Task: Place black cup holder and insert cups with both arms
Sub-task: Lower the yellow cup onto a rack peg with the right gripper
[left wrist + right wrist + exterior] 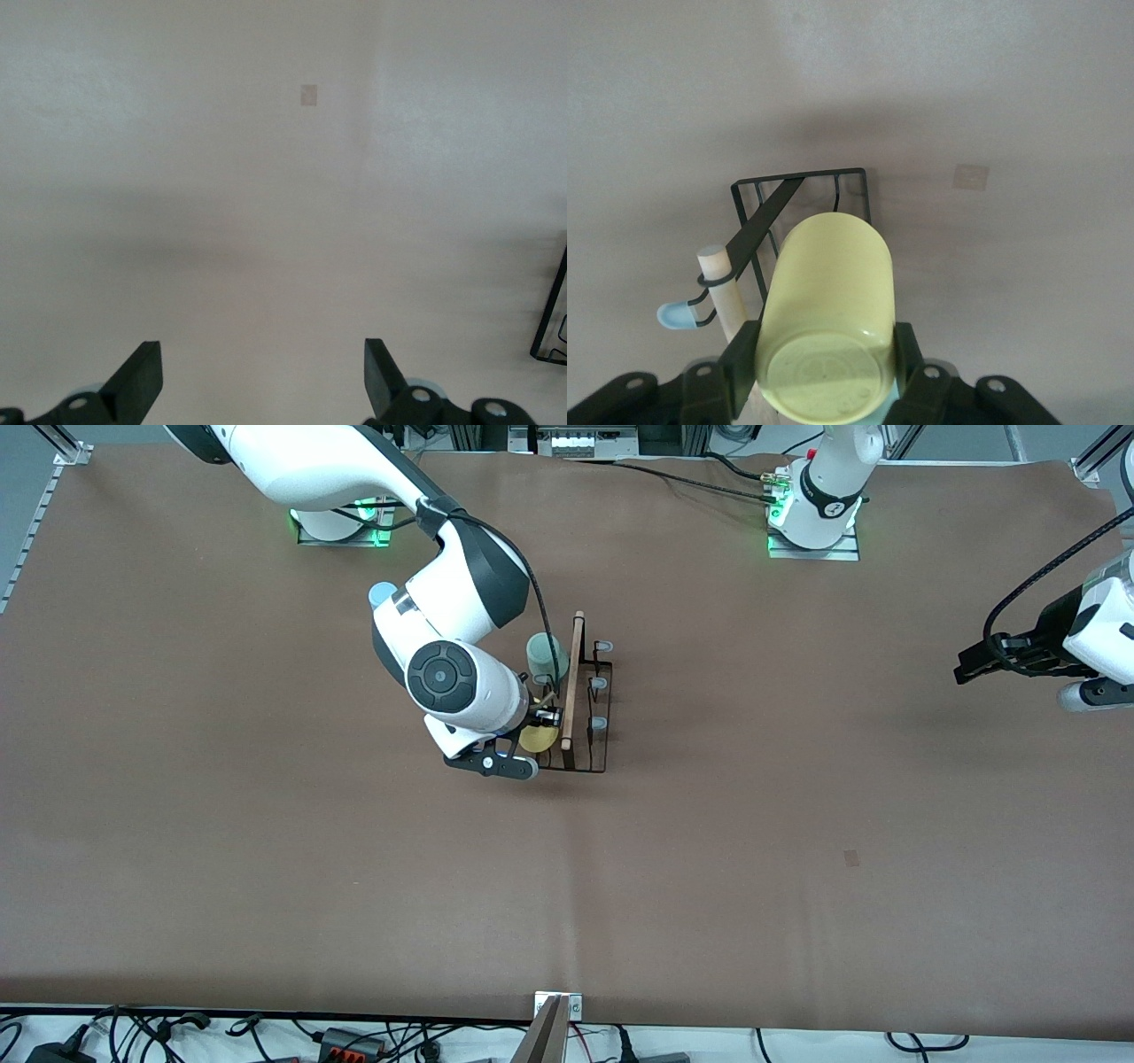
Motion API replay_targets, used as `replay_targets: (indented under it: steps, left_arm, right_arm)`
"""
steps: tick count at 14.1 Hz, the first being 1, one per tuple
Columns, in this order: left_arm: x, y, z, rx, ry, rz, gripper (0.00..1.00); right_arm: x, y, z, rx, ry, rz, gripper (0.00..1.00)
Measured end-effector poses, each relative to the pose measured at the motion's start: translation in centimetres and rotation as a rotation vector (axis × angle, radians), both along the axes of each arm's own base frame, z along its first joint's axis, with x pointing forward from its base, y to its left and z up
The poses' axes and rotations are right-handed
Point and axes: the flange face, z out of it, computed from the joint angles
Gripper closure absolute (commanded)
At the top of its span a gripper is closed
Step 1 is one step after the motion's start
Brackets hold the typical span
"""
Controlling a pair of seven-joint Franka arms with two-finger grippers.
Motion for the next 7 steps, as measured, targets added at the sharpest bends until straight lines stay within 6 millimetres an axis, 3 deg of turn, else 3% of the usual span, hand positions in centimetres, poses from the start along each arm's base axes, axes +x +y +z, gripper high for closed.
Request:
replay_targets:
  steps: [7]
  left_arm:
    - [0.0,0.0,0.0,0.000,-0.002,0.000,0.00]
  right_arm:
    - [0.3,0.1,-2.0,-0.003,0.008,-0.005,0.79]
